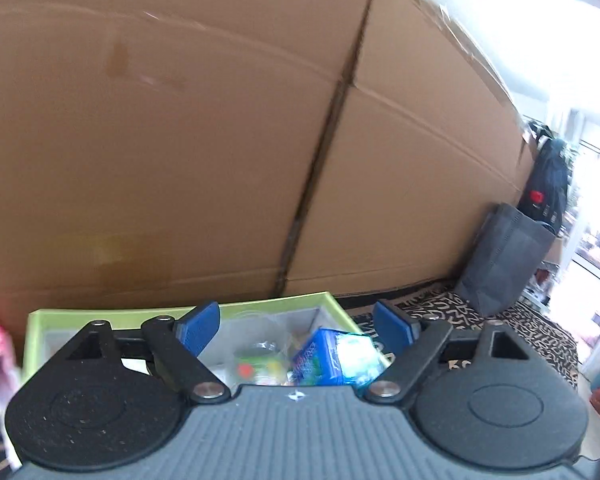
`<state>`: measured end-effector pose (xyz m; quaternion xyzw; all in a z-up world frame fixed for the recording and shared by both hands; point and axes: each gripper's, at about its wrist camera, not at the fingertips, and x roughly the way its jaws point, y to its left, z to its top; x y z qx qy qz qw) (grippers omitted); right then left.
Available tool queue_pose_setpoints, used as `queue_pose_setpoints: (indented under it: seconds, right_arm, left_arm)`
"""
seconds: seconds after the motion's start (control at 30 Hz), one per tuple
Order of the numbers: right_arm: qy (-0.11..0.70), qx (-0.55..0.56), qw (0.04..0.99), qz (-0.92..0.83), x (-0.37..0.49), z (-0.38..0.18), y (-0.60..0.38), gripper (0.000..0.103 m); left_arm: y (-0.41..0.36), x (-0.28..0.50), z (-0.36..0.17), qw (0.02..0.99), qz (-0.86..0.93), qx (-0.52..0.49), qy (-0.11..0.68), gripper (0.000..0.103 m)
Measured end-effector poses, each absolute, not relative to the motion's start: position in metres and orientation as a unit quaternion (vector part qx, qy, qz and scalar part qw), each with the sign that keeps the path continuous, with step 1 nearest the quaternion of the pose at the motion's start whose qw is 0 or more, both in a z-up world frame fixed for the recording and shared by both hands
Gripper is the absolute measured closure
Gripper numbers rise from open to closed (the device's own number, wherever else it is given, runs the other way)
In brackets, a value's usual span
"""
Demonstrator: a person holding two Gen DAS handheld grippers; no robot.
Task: Organize objects
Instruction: 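Open both grippers to drop the items into the shoebox, then move both tools back toward the white-pink gloves on the mat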
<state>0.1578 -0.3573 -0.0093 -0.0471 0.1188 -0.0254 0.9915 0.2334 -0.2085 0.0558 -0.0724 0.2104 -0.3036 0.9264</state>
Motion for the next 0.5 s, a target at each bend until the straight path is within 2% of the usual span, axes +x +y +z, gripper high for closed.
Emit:
queue_pose_setpoints:
  seconds: [0.13, 0.3, 0.5]
  right_arm:
    - [0.114, -0.035, 0.993, -0.022, 0.128, -0.015, -0.349, 0.0]
    - [0.134, -0.013, 0.991, -0.012, 0.103, -0.018, -0.335, 0.0]
    - [0.157, 0.011, 0.988, 0.007, 0.085, -0.02, -0.325, 0.0]
  left_arm:
    - [-0.186, 0.2, 0.058, 0.938, -0.278, -0.066, 0.197, 0.015]
    - [-0.178, 0.165, 0.064, 0.951, -0.215, -0.029, 0.218, 0.015]
    - [-0.153, 0.139, 0.055, 0.957, -0.177, -0.038, 0.225, 0.014]
